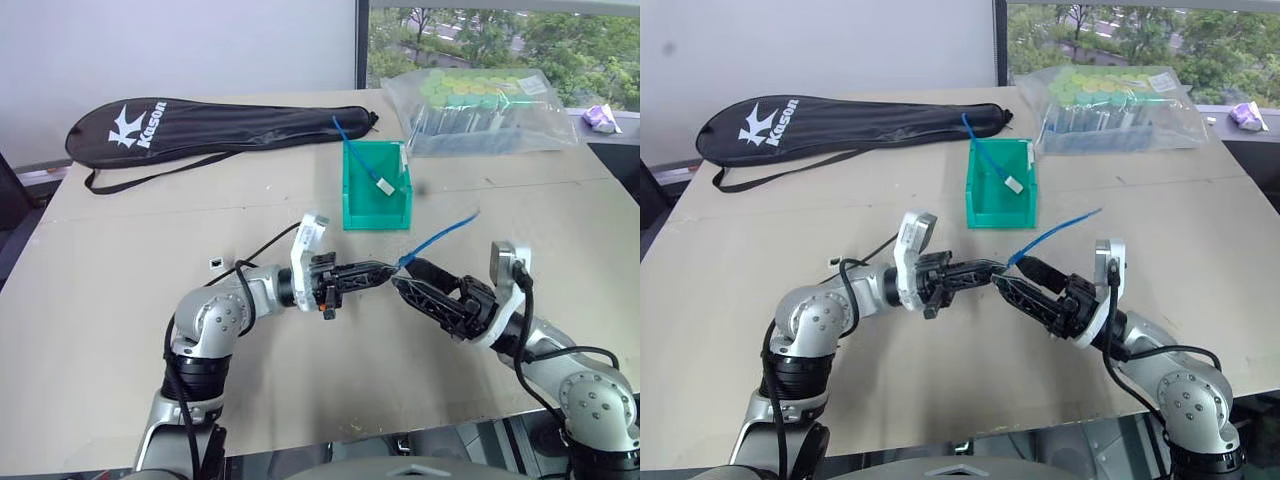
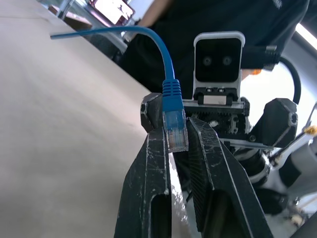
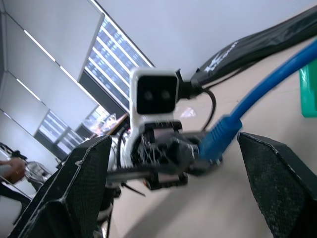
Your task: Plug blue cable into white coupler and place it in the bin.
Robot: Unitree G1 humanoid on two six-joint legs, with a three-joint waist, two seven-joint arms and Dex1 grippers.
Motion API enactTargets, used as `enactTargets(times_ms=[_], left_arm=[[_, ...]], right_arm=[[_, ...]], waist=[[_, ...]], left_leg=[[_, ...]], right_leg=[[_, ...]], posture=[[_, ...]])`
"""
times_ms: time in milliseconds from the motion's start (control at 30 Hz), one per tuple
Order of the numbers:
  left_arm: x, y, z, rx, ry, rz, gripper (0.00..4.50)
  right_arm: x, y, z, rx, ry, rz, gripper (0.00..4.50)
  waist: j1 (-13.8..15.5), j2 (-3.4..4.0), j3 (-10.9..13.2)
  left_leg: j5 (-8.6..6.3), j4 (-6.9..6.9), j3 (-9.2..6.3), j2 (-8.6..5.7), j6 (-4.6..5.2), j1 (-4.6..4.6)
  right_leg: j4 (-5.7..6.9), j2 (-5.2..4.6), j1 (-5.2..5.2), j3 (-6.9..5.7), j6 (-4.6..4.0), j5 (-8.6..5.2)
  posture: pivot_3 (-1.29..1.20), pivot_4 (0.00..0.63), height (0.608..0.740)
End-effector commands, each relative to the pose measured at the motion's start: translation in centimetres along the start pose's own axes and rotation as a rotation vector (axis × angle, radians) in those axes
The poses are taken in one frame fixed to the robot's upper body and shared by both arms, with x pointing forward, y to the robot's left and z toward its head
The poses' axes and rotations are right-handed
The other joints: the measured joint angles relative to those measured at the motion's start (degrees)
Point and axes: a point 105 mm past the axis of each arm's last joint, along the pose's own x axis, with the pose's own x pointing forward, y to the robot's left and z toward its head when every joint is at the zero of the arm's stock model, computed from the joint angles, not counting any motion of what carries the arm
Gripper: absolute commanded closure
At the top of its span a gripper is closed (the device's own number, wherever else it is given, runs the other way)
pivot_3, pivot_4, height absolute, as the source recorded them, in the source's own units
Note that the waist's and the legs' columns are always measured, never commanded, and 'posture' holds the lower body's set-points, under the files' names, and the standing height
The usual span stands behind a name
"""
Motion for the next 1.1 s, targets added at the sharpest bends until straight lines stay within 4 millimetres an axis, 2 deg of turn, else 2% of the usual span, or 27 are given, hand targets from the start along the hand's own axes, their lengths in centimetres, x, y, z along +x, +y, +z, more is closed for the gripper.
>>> enactTargets(times_ms=[33, 67, 100, 133, 200, 333, 367, 500, 567, 600, 633, 733, 800, 933, 1033, 1100], left_arm=[[0.3, -1.0, 0.2, 0.004, -0.017, -0.035, 4.47], [0.4, -1.0, 0.0, -0.003, -0.017, -0.037, 4.47], [0.5, -1.1, -0.2, -0.006, -0.017, -0.038, 4.5], [0.6, -1.1, -0.2, -0.01, -0.021, -0.039, 4.5], [0.6, -1.1, -0.2, -0.014, -0.031, -0.036, 4.5], [0.7, -0.9, 0.2, -0.019, -0.058, -0.027, 4.5], [0.7, -0.9, 0.2, -0.02, -0.059, -0.028, 4.5], [0.5, -0.7, 0.0, -0.016, -0.063, -0.02, 4.5], [-0.2, -0.3, -0.4, 0.016, -0.061, 0.013, 4.5], [-0.6, 0.0, -0.6, 0.028, -0.059, 0.032, 3.47], [-1.0, 0.2, -0.7, 0.036, -0.062, 0.051, 3.16], [-1.7, 0.5, -0.6, 0.081, -0.071, 0.125, 1.6], [-2.5, 0.8, -1.1, 0.165, -0.036, 0.218, 0.72], [-5.7, -0.1, -1.8, 0.38, 0.01, 0.428, 0.72], [-7.1, -1.6, -2.4, 0.521, 0.022, 0.537, 0.72], [-8.0, -2.3, -2.4, 0.552, -0.038, 0.639, 0.72]], right_arm=[[0.6, 1.3, 0.5, -0.006, -0.014, 0.05, 0.48], [0.6, 1.3, 0.5, -0.003, -0.017, 0.051, 0.48], [0.7, 1.3, 0.6, -0.001, -0.019, 0.051, 1.03], [0.7, 1.3, 0.6, 0.0, -0.02, 0.051, 1.3], [0.7, 1.3, 0.6, -0.001, -0.017, 0.051, 2.2], [0.6, 1.3, 0.3, 0.0, -0.004, 0.055, 4.2], [0.5, 1.3, 0.4, 0.002, -0.007, 0.056, 4.46], [0.6, 1.3, 0.6, 0.009, -0.016, 0.068, 4.46], [0.5, 1.4, 0.1, 0.004, 0.017, 0.077, 4.46], [0.5, 1.5, -0.2, 0.003, 0.034, 0.08, 4.5], [0.4, 1.4, -0.3, 0.001, 0.033, 0.072, 4.5], [0.3, 1.0, -0.1, -0.006, 0.02, 0.058, 4.5], [0.3, 0.1, 0.2, -0.052, 0.003, 0.012, 4.5], [0.4, -3.3, 0.4, -0.233, -0.019, -0.138, 4.5], [1.0, -4.3, 0.8, -0.334, -0.054, -0.163, 4.5], [1.4, -4.8, 0.7, -0.395, -0.05, -0.168, 4.5]], waist=[[0.0, 0.0, 0.0], [0.1, 0.0, 0.0], [0.0, 0.0, 0.0], [0.0, 0.0, 0.0], [0.0, 0.0, 0.0], [0.0, 0.0, 0.0], [0.0, 0.0, 0.0], [0.0, 0.0, 0.0], [0.0, 0.0, 0.0], [-0.1, 0.0, 0.0], [-0.1, 0.0, 0.0], [0.0, 0.0, 0.0], [0.0, 0.0, 0.0], [-0.4, -0.04, 0.0], [0.1, -0.03, 0.0], [0.4, -0.02, 0.0]], left_leg=[[0.0, 0.0, 0.0, -0.02, 0.0, 0.0], [0.0, 0.0, -0.01, -0.02, 0.0, 0.0], [0.0, 0.0, 0.0, -0.03, 0.0, 0.0], [0.0, 0.0, 0.0, -0.03, 0.0, 0.0], [0.0, 0.0, 0.03, -0.04, 0.0, 0.0], [0.0, 0.0, 0.02, -0.05, 0.0, 0.0], [0.0, 0.0, 0.02, -0.08, 0.0, 0.0], [0.0, -0.01, 0.01, -0.1, 0.0, 0.0], [0.0, -0.01, 0.03, -0.1, 0.0, 0.0], [0.0, -0.01, 0.05, -0.1, 0.0, 0.01], [0.0, -0.02, 0.06, -0.1, 0.0, 0.02], [0.0, -0.03, 0.01, -0.08, 0.0, 0.02], [0.0, -0.03, 0.01, -0.05, 0.0, 0.01], [-0.01, -0.09, 0.16, -0.01, 0.01, 0.07], [-0.01, -0.11, 0.15, 0.08, 0.0, 0.03], [-0.01, -0.11, 0.13, 0.08, 0.0, 0.0]], right_leg=[[0.0, 0.0, 0.0, 0.0, 0.0, 0.0], [0.0, 0.0, 0.0, -0.01, 0.0, 0.0], [0.0, 0.0, 0.0, -0.01, 0.0, 0.0], [0.0, 0.0, 0.0, 0.0, 0.0, 0.0], [0.0, 0.0, 0.0, 0.02, 0.0, 0.0], [0.0, 0.0, 0.0, 0.01, 0.0, 0.0], [0.0, 0.0, 0.0, 0.02, 0.0, 0.0], [0.0, 0.01, 0.0, 0.02, 0.0, 0.0], [0.0, 0.01, 0.0, 0.02, 0.0, 0.0], [-0.01, 0.01, 0.0, 0.04, 0.0, 0.0], [-0.01, 0.01, 0.0, 0.05, 0.0, 0.0], [-0.01, 0.02, -0.01, 0.02, -0.01, 0.0], [-0.02, 0.0, 0.0, 0.03, -0.01, 0.0], [-0.05, -0.01, -0.03, 0.2, -0.01, 0.0], [-0.06, -0.01, -0.09, 0.29, -0.01, 0.0], [-0.07, -0.08, -0.08, 0.29, -0.02, -0.01]], posture=[[0.0, 0.15, 0.74], [0.0, 0.15, 0.74], [0.0, 0.15, 0.74], [0.0, 0.15, 0.74], [0.0, 0.15, 0.74], [0.0, 0.15, 0.74], [0.0, 0.15, 0.74], [0.0, 0.15, 0.74], [0.0, 0.15, 0.74], [0.0, 0.15, 0.74], [0.0, 0.15, 0.74], [0.0, 0.15, 0.74], [0.0, 0.15, 0.74], [0.0, 0.15, 0.74], [0.0, 0.15, 0.74], [0.0, 0.15, 0.74]])
